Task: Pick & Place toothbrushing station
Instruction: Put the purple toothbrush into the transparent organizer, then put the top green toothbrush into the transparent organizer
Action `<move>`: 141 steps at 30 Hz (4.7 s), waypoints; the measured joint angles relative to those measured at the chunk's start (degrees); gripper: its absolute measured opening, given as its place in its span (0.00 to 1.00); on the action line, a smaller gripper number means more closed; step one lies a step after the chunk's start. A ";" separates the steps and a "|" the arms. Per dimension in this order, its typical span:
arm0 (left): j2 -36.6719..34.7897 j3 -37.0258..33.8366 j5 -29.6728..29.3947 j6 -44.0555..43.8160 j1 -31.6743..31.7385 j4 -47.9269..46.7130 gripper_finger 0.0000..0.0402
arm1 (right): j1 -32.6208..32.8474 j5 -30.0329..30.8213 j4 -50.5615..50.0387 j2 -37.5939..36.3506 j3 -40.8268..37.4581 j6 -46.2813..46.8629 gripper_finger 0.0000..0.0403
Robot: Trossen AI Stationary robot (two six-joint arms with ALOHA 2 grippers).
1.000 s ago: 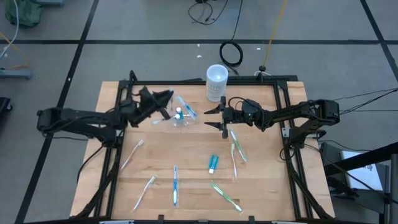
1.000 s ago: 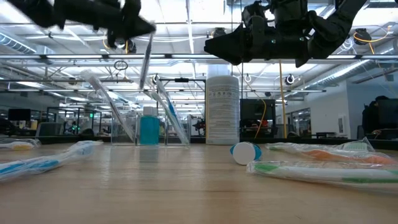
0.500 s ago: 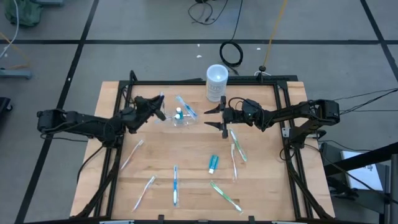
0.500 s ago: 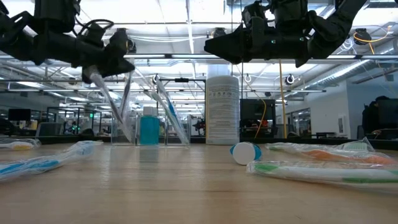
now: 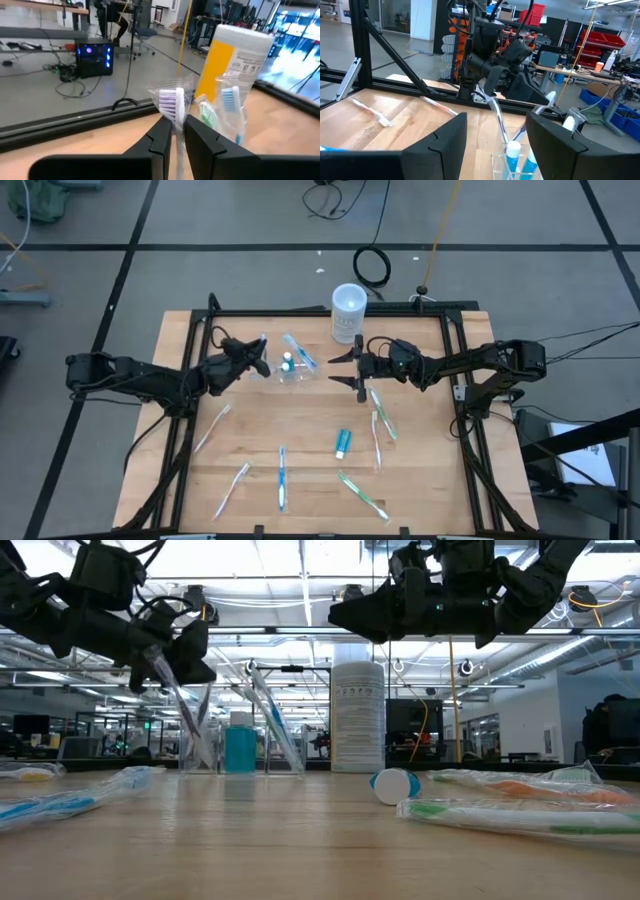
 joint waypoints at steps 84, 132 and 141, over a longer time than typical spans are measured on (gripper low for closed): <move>-20.61 0.04 2.94 17.42 0.50 9.37 0.50 | 38.82 31.32 -64.14 -15.54 -14.56 77.92 0.32; -20.59 0.11 10.60 9.07 5.73 -7.27 0.50 | 15.17 62.51 -73.34 6.37 36.70 -51.70 0.03; -20.61 0.11 10.59 4.05 3.66 -12.09 0.50 | 11.41 64.42 -67.09 7.80 36.68 -94.64 0.03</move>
